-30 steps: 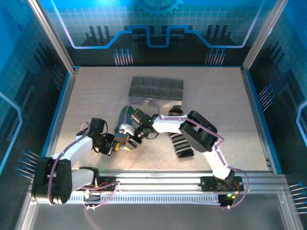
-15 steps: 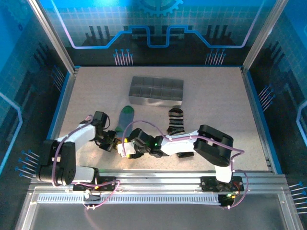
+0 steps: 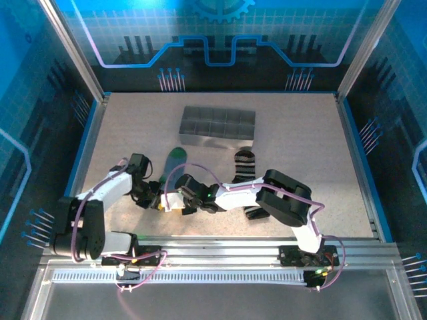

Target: Roll the socks

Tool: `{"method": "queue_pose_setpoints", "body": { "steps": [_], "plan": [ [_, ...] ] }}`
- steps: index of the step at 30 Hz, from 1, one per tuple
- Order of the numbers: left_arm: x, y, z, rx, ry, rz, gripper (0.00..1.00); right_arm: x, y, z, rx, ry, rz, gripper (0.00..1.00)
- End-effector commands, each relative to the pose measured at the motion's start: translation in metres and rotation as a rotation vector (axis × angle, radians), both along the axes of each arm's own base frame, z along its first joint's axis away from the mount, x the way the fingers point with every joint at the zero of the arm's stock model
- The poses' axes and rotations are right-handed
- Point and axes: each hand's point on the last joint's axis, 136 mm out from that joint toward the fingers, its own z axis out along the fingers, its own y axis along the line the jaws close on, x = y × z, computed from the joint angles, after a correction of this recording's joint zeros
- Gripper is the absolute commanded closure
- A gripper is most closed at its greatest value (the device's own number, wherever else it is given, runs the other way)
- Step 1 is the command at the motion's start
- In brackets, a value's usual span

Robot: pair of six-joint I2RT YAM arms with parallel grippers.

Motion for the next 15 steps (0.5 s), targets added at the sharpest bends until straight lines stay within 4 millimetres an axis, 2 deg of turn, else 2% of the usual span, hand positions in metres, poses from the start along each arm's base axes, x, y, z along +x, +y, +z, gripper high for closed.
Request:
{"method": "queue_pose_setpoints", "body": {
  "steps": [1,5,9,15],
  "plan": [
    [-0.023,0.01,0.017,0.035,0.051,0.025,0.59,-0.007,-0.021,-0.026,-0.077,0.17,-0.042,1.0],
    [-0.031,0.014,0.027,0.039,0.018,0.067,0.46,-0.016,-0.021,-0.025,-0.066,0.325,-0.052,1.0],
    [-0.031,0.011,0.027,0.009,-0.035,0.109,0.44,-0.02,-0.02,-0.026,-0.065,0.452,-0.071,1.0],
    [-0.011,-0.002,0.026,-0.088,-0.153,0.149,0.42,-0.015,-0.015,-0.023,-0.046,0.623,-0.151,1.0]
  ]
}}
